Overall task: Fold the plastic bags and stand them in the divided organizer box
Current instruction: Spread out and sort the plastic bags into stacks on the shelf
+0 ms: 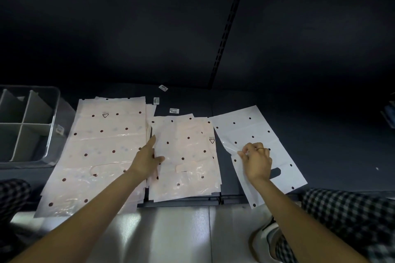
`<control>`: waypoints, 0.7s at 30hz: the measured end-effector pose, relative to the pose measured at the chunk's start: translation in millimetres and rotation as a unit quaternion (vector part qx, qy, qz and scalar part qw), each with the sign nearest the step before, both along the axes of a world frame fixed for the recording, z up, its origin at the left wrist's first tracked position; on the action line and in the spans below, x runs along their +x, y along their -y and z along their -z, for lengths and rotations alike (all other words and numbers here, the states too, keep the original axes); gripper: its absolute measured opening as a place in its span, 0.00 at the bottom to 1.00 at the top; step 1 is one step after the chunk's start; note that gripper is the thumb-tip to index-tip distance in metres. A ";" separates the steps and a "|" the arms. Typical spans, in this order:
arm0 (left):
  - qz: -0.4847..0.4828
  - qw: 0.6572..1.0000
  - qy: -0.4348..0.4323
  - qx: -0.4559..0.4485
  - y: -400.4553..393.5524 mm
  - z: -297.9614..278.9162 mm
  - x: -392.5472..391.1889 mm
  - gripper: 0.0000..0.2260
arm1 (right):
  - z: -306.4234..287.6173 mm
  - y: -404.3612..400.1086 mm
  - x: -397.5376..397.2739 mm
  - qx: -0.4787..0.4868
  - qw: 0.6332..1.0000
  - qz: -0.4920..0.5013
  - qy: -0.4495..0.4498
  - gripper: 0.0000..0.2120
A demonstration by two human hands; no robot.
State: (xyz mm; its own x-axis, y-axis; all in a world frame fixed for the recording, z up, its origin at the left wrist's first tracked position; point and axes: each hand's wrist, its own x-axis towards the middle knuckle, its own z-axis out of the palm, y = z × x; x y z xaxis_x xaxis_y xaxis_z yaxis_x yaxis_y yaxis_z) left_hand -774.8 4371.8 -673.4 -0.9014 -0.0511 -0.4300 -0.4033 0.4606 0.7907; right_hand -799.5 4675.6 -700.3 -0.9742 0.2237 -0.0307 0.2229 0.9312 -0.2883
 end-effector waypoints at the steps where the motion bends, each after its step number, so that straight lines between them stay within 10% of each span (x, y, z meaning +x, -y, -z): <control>1: 0.002 1.000 0.007 0.015 0.3 -0.5 -0.4 0.32 | 0.3 -0.4 -1.8 0.011 1.000 -0.001 0.006 0.09; 10: -0.049 0.991 -0.100 -0.072 8.2 1.7 -2.6 0.31 | -15.6 15.4 -22.8 -0.217 0.975 0.042 -0.029 0.08; 14: -0.014 0.994 -0.100 0.037 3.9 -14.1 0.8 0.23 | -52.1 57.1 -33.4 -0.403 0.915 0.020 -0.018 0.07; 21: 0.068 0.984 -0.076 0.148 9.7 -47.6 21.1 0.32 | -76.0 178.8 -12.6 -0.434 0.898 -0.073 0.025 0.08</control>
